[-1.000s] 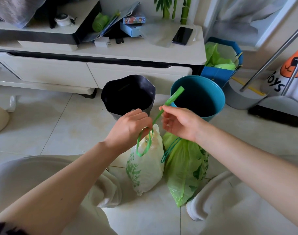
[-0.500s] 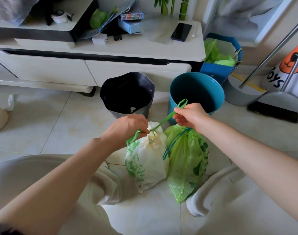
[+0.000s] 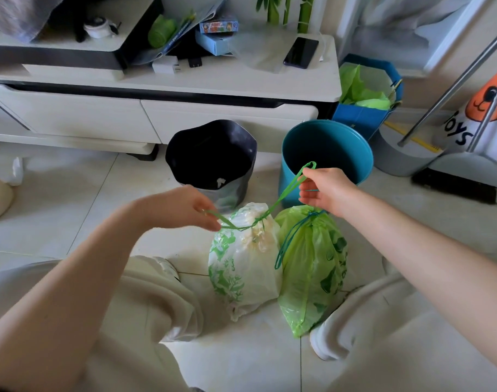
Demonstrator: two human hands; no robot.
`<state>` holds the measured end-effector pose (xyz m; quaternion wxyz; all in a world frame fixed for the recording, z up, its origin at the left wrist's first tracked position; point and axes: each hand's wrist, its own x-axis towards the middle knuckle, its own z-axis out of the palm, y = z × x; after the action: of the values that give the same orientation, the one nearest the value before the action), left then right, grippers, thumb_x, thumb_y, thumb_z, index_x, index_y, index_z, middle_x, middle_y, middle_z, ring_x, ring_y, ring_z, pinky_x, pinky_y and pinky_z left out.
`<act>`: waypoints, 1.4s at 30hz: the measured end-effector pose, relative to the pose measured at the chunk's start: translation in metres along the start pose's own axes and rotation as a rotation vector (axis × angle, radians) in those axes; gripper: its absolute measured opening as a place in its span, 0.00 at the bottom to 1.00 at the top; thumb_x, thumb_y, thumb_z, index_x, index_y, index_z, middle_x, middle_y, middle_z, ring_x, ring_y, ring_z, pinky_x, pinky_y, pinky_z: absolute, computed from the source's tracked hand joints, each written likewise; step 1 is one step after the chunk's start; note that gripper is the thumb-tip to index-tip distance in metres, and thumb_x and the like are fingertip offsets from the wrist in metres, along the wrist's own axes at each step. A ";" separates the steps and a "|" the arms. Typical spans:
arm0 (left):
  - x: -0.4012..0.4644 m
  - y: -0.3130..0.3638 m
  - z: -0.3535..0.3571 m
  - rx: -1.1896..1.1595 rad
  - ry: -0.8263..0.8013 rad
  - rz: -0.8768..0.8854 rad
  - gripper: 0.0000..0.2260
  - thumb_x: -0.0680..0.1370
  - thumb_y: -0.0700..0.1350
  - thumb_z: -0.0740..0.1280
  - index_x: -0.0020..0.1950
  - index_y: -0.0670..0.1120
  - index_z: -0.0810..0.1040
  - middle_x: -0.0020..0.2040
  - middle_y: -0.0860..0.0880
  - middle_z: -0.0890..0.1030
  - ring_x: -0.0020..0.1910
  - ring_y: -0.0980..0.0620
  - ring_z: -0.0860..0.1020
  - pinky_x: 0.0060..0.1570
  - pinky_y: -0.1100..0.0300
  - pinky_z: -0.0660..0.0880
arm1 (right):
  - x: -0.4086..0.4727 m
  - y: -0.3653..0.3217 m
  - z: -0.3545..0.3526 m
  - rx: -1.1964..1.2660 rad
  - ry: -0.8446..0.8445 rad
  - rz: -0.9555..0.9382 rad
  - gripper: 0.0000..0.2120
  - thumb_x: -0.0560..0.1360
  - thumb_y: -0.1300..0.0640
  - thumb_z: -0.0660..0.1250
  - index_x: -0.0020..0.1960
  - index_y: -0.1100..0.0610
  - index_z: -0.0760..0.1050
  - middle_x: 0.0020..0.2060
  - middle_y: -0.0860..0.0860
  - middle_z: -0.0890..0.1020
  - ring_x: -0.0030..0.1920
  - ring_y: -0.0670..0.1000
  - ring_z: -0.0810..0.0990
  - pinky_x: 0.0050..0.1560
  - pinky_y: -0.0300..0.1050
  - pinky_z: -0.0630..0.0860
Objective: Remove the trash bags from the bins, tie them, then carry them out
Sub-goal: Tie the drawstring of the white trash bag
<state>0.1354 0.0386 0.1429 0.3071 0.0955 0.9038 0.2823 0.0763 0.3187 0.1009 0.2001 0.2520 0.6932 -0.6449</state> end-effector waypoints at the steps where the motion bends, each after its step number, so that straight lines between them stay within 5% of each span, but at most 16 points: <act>1: -0.005 0.001 -0.006 -0.107 0.002 -0.004 0.07 0.70 0.52 0.74 0.44 0.50 0.85 0.44 0.46 0.85 0.44 0.53 0.80 0.50 0.59 0.74 | 0.000 -0.002 -0.001 0.036 -0.003 0.008 0.10 0.78 0.57 0.64 0.41 0.60 0.76 0.33 0.55 0.76 0.32 0.53 0.76 0.37 0.47 0.80; 4: -0.017 0.006 -0.019 -0.477 0.029 0.017 0.17 0.67 0.56 0.71 0.39 0.42 0.84 0.46 0.42 0.85 0.47 0.53 0.82 0.55 0.60 0.78 | -0.004 -0.009 -0.004 0.163 -0.036 0.032 0.09 0.78 0.60 0.62 0.41 0.61 0.75 0.35 0.56 0.76 0.36 0.55 0.78 0.43 0.49 0.80; 7: -0.017 0.012 -0.023 -0.827 0.129 0.023 0.16 0.71 0.52 0.69 0.31 0.41 0.76 0.32 0.40 0.78 0.48 0.47 0.83 0.55 0.57 0.79 | -0.012 -0.014 -0.006 0.317 -0.116 0.099 0.10 0.78 0.61 0.60 0.40 0.62 0.74 0.38 0.58 0.80 0.41 0.56 0.80 0.45 0.49 0.79; 10: -0.008 0.010 -0.022 -1.139 0.254 -0.098 0.17 0.78 0.46 0.65 0.29 0.47 0.71 0.22 0.51 0.65 0.31 0.50 0.77 0.41 0.57 0.81 | -0.017 -0.018 -0.007 0.472 -0.165 0.155 0.10 0.76 0.62 0.59 0.37 0.60 0.72 0.31 0.55 0.79 0.39 0.54 0.80 0.43 0.49 0.78; 14: -0.004 0.009 -0.021 -1.435 0.238 -0.215 0.14 0.79 0.45 0.62 0.34 0.47 0.67 0.21 0.54 0.59 0.19 0.57 0.58 0.23 0.67 0.65 | -0.024 -0.020 -0.011 0.630 -0.207 0.166 0.11 0.76 0.61 0.58 0.34 0.59 0.69 0.26 0.53 0.75 0.33 0.52 0.75 0.45 0.48 0.76; 18: 0.002 0.013 -0.013 -1.487 0.205 -0.219 0.11 0.79 0.45 0.61 0.37 0.46 0.70 0.24 0.54 0.63 0.17 0.59 0.57 0.21 0.69 0.55 | -0.037 -0.030 -0.006 0.533 -0.305 0.020 0.10 0.77 0.59 0.58 0.37 0.57 0.70 0.27 0.50 0.69 0.31 0.49 0.71 0.41 0.45 0.73; 24: 0.009 0.041 0.004 -1.370 0.063 -0.246 0.04 0.78 0.41 0.64 0.45 0.43 0.77 0.30 0.51 0.78 0.20 0.60 0.70 0.20 0.71 0.68 | -0.077 -0.044 0.012 -0.055 -0.376 -0.505 0.12 0.77 0.65 0.58 0.54 0.60 0.79 0.31 0.55 0.77 0.34 0.52 0.76 0.39 0.46 0.76; 27: 0.015 0.054 0.006 -1.371 0.025 -0.255 0.10 0.79 0.44 0.63 0.39 0.43 0.76 0.29 0.49 0.80 0.23 0.57 0.76 0.20 0.70 0.70 | -0.093 -0.044 0.024 -0.333 -0.366 -0.689 0.12 0.78 0.64 0.58 0.52 0.58 0.80 0.33 0.56 0.80 0.34 0.51 0.79 0.44 0.52 0.77; 31: 0.021 0.067 0.006 -1.343 -0.067 -0.207 0.15 0.79 0.52 0.64 0.42 0.42 0.79 0.33 0.48 0.80 0.29 0.55 0.78 0.23 0.68 0.73 | -0.105 -0.041 0.037 -0.672 -0.293 -0.917 0.09 0.77 0.59 0.62 0.47 0.53 0.81 0.32 0.49 0.82 0.33 0.48 0.80 0.40 0.42 0.77; 36: 0.023 0.072 0.008 -1.287 -0.064 -0.161 0.08 0.77 0.44 0.66 0.40 0.43 0.79 0.31 0.49 0.79 0.28 0.55 0.78 0.39 0.62 0.76 | -0.109 -0.039 0.039 -0.749 -0.265 -0.990 0.07 0.76 0.58 0.65 0.48 0.55 0.82 0.34 0.46 0.84 0.32 0.48 0.80 0.37 0.44 0.77; 42: 0.030 0.070 0.005 -1.527 0.218 -0.163 0.08 0.78 0.39 0.65 0.39 0.41 0.78 0.32 0.47 0.81 0.36 0.51 0.79 0.50 0.58 0.76 | -0.096 -0.035 0.026 -0.741 -0.229 -0.975 0.07 0.76 0.56 0.65 0.47 0.53 0.82 0.38 0.45 0.85 0.39 0.43 0.83 0.44 0.42 0.79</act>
<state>0.1145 0.1087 0.1640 0.2171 -0.2377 0.4879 0.8113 0.1304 0.2825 0.1842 0.0298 -0.2505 0.8804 -0.4016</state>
